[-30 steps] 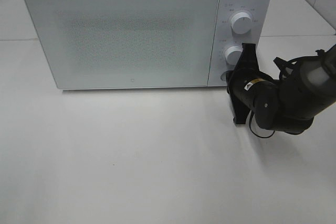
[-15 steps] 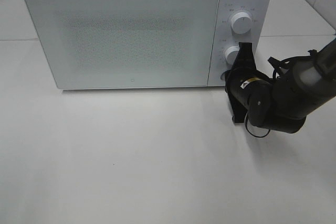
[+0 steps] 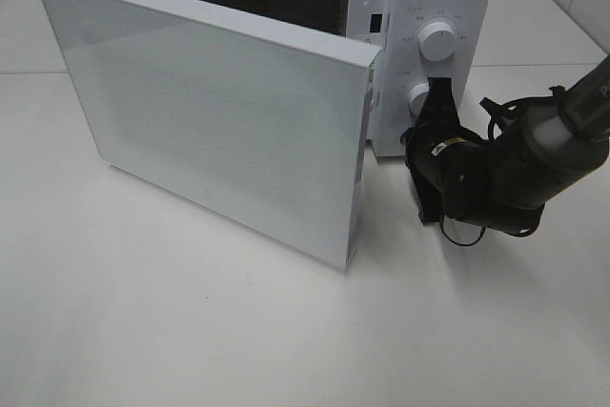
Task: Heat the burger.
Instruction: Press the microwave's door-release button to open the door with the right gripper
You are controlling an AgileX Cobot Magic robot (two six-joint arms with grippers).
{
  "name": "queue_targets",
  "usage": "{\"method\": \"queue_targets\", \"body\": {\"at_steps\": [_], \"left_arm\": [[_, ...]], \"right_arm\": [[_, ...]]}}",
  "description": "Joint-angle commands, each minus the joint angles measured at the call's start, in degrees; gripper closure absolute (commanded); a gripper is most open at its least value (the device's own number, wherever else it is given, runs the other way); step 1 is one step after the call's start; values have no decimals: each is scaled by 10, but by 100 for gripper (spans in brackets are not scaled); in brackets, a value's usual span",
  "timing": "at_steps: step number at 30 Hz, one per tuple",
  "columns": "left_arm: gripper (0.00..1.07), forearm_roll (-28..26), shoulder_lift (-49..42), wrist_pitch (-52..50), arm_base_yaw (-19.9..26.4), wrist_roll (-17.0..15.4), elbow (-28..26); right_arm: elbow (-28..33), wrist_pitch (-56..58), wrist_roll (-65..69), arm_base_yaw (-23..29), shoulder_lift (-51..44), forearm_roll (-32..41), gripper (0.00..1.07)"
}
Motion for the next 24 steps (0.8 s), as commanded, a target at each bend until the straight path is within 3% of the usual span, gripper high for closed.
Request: {"method": "queue_targets", "body": {"at_steps": [1,24], "left_arm": [[9,-3,-7,-1,1,-1,2],[9,-3,-7,-1,1,-1,2]], "right_arm": [[-65,-217,-7,-37,-7,-8,107],[-65,-188,2,-28,-7,-38,107]]}}
